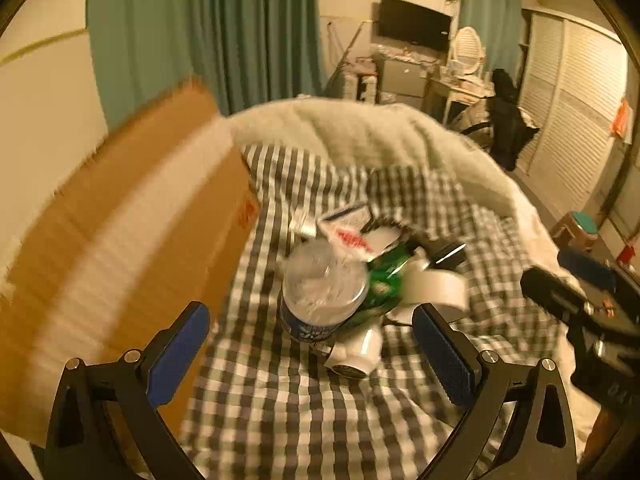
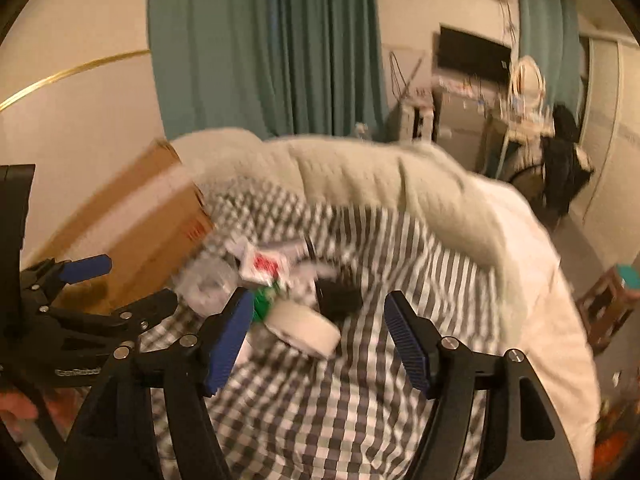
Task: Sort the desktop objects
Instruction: 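Return both tools to the pile and reach toward the water bottle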
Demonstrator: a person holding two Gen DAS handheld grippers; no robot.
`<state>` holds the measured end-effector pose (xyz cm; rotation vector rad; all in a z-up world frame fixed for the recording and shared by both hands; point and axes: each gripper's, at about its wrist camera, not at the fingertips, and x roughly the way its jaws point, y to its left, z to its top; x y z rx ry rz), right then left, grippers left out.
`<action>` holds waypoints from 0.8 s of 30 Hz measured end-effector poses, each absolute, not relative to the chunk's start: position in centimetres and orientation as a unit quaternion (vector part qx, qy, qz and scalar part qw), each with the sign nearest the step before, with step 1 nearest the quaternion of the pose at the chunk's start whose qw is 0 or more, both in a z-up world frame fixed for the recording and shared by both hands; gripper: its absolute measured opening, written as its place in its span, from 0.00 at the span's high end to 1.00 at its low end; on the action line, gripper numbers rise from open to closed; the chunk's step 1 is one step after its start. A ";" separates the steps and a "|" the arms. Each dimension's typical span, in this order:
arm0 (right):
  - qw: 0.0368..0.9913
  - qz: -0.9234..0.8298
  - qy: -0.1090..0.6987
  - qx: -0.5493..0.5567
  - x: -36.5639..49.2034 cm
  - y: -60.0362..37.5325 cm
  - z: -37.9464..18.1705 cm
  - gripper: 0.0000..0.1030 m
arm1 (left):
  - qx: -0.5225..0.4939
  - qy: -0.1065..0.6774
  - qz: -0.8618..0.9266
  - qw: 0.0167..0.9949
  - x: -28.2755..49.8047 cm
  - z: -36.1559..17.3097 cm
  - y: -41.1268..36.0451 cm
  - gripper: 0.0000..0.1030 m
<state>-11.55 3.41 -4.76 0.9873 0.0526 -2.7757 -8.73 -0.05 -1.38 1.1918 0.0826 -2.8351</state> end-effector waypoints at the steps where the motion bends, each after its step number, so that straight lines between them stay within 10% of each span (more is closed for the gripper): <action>1: 0.099 -0.935 0.011 0.341 -11.8 3.4 -6.3 0.34 | 0.388 0.032 -0.920 0.036 -8.9 -2.1 0.0 0.00; 24: 0.132 -0.874 -0.165 0.438 -18.6 4.3 -15.9 0.15 | 0.448 0.048 -0.892 0.030 -13.7 -8.5 -1.3 0.10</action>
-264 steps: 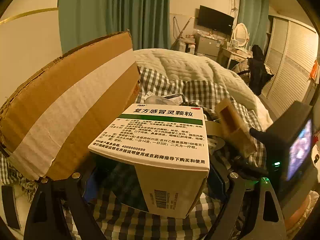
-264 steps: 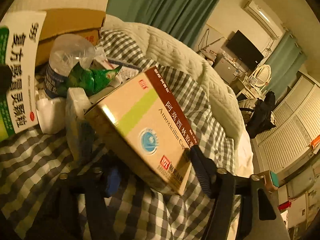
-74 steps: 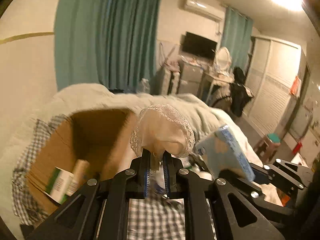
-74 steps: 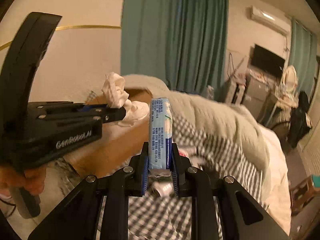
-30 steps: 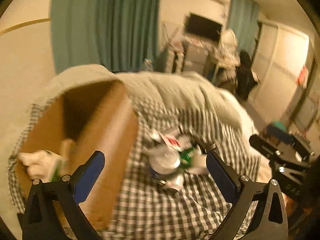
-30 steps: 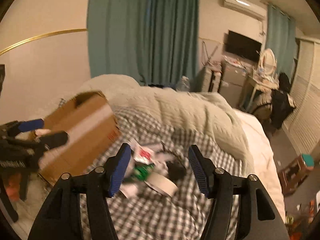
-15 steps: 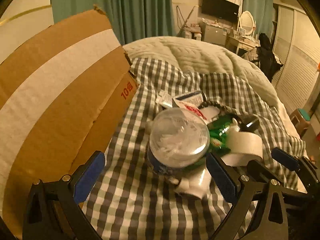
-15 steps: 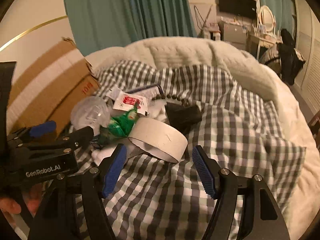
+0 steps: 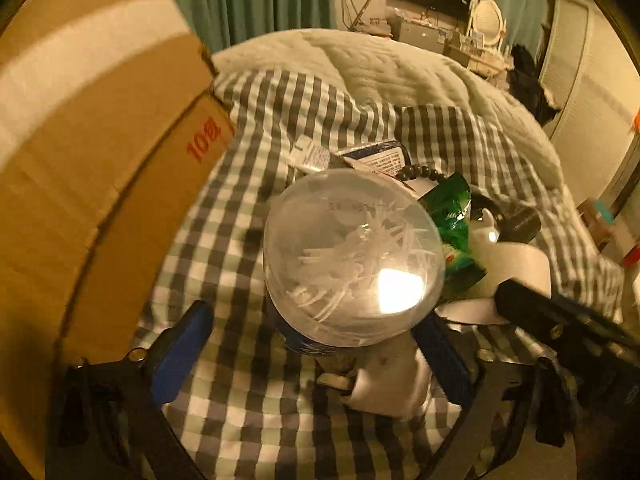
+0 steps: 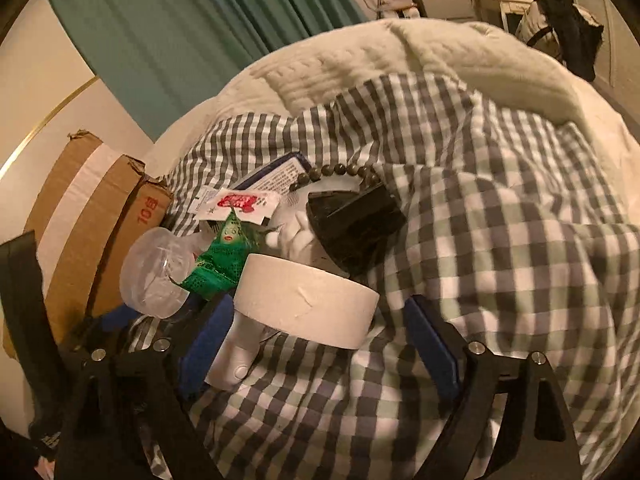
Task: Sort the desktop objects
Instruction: 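Return both tools to the pile and reach toward the water bottle, then grasp the clear plastic jar with the left tool while the right grasps the tape roll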
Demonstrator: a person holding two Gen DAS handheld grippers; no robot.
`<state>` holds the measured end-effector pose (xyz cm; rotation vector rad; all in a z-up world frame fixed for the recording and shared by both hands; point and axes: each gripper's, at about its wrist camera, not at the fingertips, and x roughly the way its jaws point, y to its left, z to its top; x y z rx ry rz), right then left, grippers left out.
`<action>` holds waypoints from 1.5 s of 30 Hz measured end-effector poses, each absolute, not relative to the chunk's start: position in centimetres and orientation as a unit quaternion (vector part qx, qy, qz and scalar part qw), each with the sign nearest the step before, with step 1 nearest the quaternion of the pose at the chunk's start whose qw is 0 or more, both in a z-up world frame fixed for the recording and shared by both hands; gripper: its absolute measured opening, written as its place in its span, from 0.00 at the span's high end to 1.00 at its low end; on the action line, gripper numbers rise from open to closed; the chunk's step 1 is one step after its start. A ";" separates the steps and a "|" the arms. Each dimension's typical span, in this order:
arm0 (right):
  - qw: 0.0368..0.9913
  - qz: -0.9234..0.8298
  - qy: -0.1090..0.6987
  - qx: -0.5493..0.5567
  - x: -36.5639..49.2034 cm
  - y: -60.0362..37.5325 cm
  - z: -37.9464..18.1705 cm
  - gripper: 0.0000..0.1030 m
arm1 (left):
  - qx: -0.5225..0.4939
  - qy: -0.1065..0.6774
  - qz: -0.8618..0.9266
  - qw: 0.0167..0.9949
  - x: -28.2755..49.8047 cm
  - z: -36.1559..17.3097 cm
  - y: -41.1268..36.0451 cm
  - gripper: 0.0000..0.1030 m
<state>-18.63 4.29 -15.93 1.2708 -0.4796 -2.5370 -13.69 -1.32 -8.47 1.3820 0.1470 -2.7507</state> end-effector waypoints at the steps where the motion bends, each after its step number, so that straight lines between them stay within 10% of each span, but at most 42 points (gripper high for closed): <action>1: 0.135 -0.870 -0.163 0.444 -18.8 3.9 -16.1 0.15 | 0.449 0.058 -0.891 0.024 -13.8 -8.6 -1.5 0.14; 4: 0.138 -0.864 -0.158 0.457 -19.4 2.9 -16.6 0.15 | 0.451 0.071 -0.889 0.024 -13.7 -8.7 -1.9 0.39; 17: 0.107 -0.892 -0.163 0.408 -15.6 4.4 -14.6 0.20 | 0.391 0.079 -0.916 0.032 -10.9 -6.2 -2.3 0.44; 21: 0.095 -0.904 -0.149 0.388 -14.1 4.6 -13.2 0.20 | 0.361 0.056 -0.931 0.024 -9.8 -4.7 -1.5 0.61; 25: 0.090 -0.909 -0.143 0.380 -13.5 4.7 -12.4 0.20 | 0.367 0.034 -0.929 0.015 -10.0 -4.7 -0.6 0.59; 30: 0.091 -0.906 -0.147 0.388 -13.3 4.8 -12.7 0.20 | 0.396 0.060 -0.916 0.022 -11.1 -5.9 -1.6 0.14; 45: 0.093 -0.904 -0.140 0.392 -13.0 4.4 -13.0 0.20 | 0.417 0.076 -0.905 0.022 -11.8 -7.0 -2.3 0.24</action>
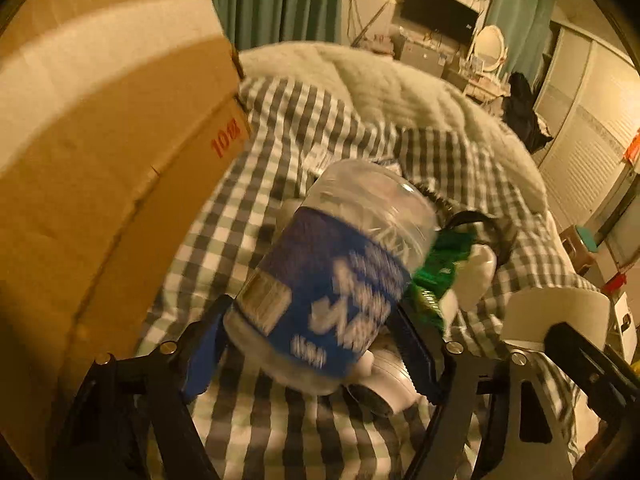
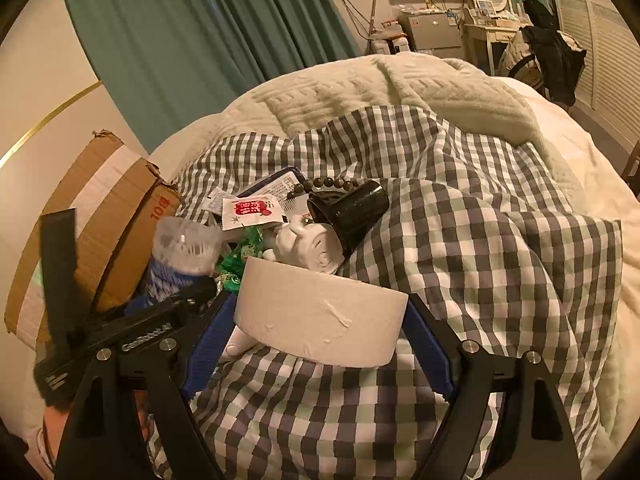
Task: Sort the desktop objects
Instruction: 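Grasp the clear plastic jar with the left tool while the right grasps the tape roll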
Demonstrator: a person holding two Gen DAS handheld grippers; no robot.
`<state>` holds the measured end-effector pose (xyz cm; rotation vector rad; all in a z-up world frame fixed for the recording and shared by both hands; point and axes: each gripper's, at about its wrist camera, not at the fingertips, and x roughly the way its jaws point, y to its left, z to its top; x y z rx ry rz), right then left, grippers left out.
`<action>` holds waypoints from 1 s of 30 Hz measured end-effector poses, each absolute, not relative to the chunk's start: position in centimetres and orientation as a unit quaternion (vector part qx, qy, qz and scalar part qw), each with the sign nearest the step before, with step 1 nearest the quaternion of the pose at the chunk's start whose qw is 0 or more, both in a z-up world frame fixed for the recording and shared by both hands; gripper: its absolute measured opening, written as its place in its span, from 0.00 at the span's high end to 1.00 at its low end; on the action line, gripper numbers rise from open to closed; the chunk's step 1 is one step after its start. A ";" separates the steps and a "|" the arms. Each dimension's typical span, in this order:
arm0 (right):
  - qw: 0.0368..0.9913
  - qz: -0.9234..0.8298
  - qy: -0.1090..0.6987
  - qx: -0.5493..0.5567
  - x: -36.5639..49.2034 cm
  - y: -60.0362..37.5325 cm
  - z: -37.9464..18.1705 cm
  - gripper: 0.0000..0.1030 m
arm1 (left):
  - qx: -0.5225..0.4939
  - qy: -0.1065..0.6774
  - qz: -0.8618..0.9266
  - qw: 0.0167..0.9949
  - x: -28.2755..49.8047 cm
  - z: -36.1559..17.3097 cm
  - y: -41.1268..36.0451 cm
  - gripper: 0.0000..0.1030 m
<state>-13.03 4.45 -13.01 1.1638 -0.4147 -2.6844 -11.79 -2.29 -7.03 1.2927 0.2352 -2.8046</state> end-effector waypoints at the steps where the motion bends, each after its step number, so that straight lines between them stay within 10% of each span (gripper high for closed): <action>1: 0.092 -0.906 -0.137 0.389 -12.9 4.4 -12.7 0.20 | 0.408 0.073 -0.910 0.021 -11.4 -6.6 -2.2 0.25; 30: 0.103 -0.918 -0.116 0.365 -11.6 3.5 -9.4 0.20 | 0.333 0.073 -0.940 -0.015 -9.0 -2.3 -2.2 0.47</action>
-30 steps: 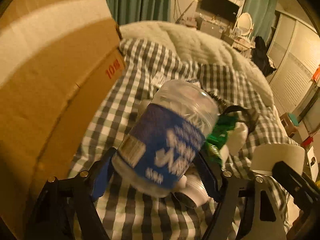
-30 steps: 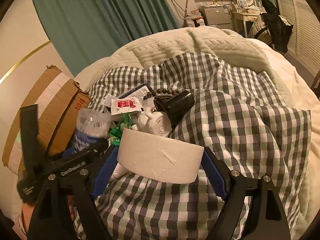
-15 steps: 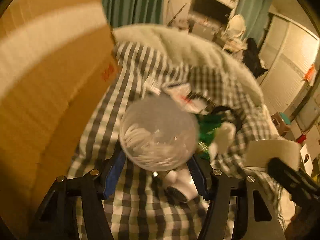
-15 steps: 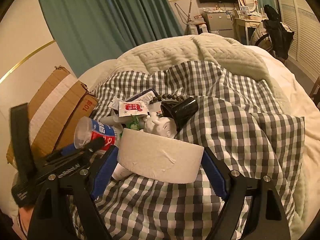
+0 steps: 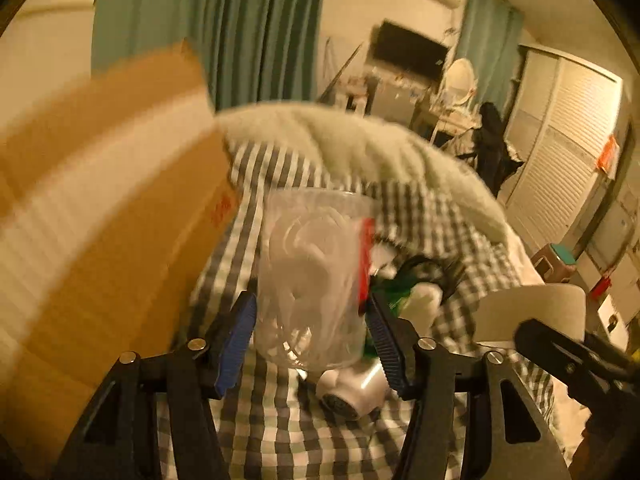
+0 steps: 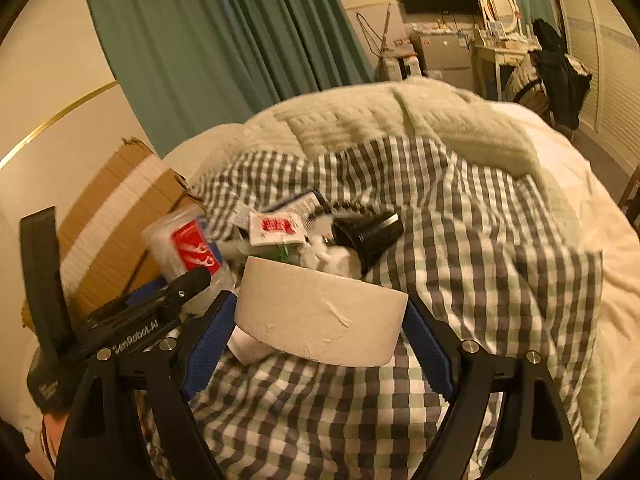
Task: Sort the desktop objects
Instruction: 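Grasp the clear plastic jar with the left tool while the right grasps the tape roll, then carry the jar and tape roll into the cardboard box and release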
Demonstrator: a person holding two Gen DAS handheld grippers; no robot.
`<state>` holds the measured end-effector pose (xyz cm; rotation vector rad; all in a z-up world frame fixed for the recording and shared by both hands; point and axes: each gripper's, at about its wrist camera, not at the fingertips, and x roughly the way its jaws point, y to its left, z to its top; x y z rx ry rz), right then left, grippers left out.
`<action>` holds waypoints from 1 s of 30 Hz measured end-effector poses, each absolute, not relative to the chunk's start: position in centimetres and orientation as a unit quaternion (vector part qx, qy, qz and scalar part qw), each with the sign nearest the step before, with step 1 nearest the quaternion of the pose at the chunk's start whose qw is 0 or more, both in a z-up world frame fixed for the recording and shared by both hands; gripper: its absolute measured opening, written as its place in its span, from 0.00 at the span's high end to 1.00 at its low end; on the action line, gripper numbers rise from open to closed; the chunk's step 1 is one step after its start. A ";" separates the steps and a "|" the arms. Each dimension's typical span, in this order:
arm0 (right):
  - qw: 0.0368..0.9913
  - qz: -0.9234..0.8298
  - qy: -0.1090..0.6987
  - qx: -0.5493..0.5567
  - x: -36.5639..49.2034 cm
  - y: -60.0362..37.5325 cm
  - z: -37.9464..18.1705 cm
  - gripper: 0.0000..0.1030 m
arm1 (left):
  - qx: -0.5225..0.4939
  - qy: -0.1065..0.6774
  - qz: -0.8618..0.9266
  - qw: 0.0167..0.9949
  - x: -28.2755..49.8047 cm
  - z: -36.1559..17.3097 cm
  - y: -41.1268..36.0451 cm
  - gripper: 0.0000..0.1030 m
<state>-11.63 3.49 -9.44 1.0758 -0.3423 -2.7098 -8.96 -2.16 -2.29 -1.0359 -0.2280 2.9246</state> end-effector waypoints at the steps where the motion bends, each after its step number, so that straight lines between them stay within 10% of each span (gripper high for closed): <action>1: 0.105 -0.921 -0.111 0.358 -11.5 3.2 -8.6 0.20 | -0.321 -0.067 0.944 0.019 -8.6 -1.4 -1.9 0.50; 5: 0.117 -0.929 -0.100 0.338 -10.9 2.5 -6.2 0.20 | -0.339 -0.052 0.939 0.033 -9.0 -0.1 -1.7 0.64; 10: 0.123 -0.930 -0.094 0.334 -10.5 1.7 -5.7 0.20 | -0.391 -0.092 0.915 0.040 -9.9 -3.2 -2.9 0.31; 18: 0.122 -0.918 -0.103 0.362 -11.4 1.8 -7.9 0.20 | -0.498 -0.117 0.859 0.007 -12.6 -9.0 -4.4 0.32; 30: 0.133 -0.927 -0.086 0.341 -11.1 1.1 -5.0 0.20 | -0.377 -0.130 0.915 0.053 -8.2 3.2 -5.3 0.39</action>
